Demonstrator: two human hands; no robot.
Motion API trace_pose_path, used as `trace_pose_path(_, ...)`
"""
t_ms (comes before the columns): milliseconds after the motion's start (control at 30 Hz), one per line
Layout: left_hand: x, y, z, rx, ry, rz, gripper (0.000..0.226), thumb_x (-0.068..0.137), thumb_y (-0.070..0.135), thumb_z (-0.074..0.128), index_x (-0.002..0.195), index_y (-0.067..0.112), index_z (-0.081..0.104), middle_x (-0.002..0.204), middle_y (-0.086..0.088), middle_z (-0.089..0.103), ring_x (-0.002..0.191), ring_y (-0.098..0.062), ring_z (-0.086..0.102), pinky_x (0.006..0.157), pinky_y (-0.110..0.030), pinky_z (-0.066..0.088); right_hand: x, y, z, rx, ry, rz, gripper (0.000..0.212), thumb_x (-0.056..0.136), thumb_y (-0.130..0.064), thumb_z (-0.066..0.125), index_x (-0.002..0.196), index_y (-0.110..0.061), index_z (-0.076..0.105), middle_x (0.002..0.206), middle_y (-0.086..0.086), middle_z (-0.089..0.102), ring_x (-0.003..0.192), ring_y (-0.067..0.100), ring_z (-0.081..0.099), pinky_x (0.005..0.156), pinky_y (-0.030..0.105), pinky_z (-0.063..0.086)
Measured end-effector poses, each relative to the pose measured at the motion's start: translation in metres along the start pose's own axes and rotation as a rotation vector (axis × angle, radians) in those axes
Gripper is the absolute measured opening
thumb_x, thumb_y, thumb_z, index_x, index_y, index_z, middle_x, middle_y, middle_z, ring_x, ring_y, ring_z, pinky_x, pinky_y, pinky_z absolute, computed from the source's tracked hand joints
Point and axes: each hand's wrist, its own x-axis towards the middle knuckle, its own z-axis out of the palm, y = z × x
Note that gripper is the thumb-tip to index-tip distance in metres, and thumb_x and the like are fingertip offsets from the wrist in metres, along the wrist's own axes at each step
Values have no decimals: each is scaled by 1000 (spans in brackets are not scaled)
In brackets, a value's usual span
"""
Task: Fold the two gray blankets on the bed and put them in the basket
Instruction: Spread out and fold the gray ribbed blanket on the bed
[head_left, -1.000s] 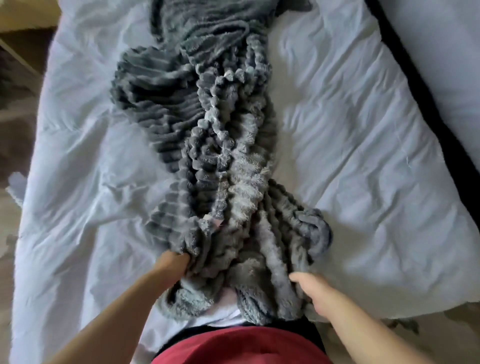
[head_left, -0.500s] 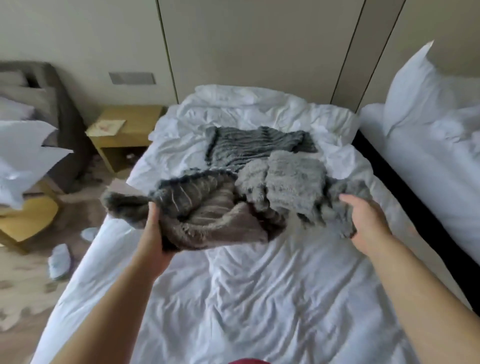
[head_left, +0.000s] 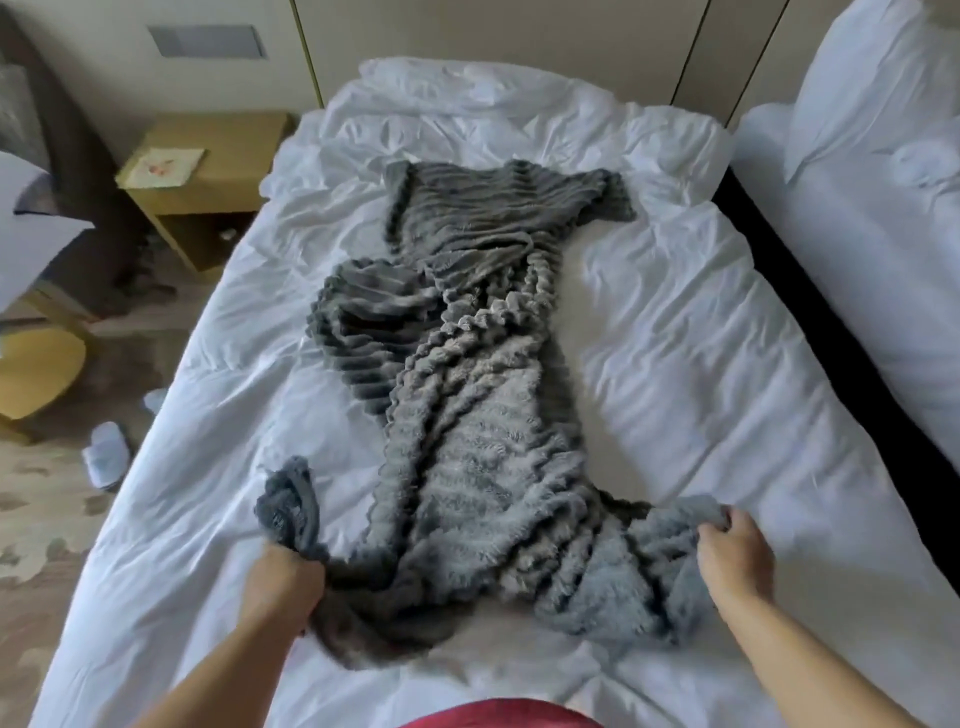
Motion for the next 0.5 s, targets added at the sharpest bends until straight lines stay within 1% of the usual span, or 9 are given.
trace_pose_path(67,5,-3,8,53,45,72,24,72,0,54,93,10,48,94,-19,61,75,-32,54,65,-35,48,0,-18,4,73,118,-109,26,85,1,50,108,-3,62,101,21,60,87,39,56,70,38,43)
trace_pose_path(100,6,-8,18,157,-4,114,26,75,1,51,97,15,49,101,-18,62,83,-32,56,70,-35,46,-3,-22,8,42,62,-112,27,85,1,48,108,-4,61,104,21,60,91,39,57,71,37,43)
trace_pose_path(133,6,-13,28,314,-142,151,28,79,5,48,103,17,53,109,-15,64,92,-31,58,76,-33,46,-6,-20,16,-76,-106,-83,25,86,0,46,106,-6,60,103,19,59,91,37,57,70,35,43)
trace_pose_path(200,4,-16,46,518,-444,96,35,86,14,43,117,16,61,123,-8,62,110,-22,59,88,-24,44,-15,-14,35,-461,-694,-20,12,87,-2,49,92,-7,58,92,12,58,84,25,55,66,28,42)
trace_pose_path(233,3,-10,50,552,-505,42,37,88,16,41,119,13,61,126,-7,61,114,-19,58,91,-21,43,-16,-13,42,-589,-918,25,8,85,-1,52,84,-9,55,85,8,55,78,20,52,62,26,40)
trace_pose_path(267,4,1,51,562,-525,23,37,89,16,42,120,10,61,127,-8,61,115,-20,58,92,-22,43,-13,-15,47,-669,-979,43,9,85,-2,52,81,-11,52,84,6,53,76,18,51,61,25,38)
trace_pose_path(333,17,29,53,374,-345,61,39,86,13,50,124,9,58,125,-15,60,113,-28,57,86,-28,45,5,-28,61,-521,-722,16,7,91,-7,48,94,-12,51,96,9,57,85,24,54,66,27,39)
trace_pose_path(400,37,62,57,113,-89,101,62,78,18,62,138,15,43,128,-19,53,114,-35,54,88,-35,44,32,-51,80,-324,-358,-26,20,92,-13,49,111,-13,55,112,15,59,98,33,57,74,32,42)
trace_pose_path(500,69,109,78,70,-46,223,98,71,40,74,150,29,16,137,-17,40,119,-37,49,93,-39,43,64,-90,125,-271,-375,-123,57,85,-42,61,136,-24,42,130,16,50,109,35,54,82,35,44)
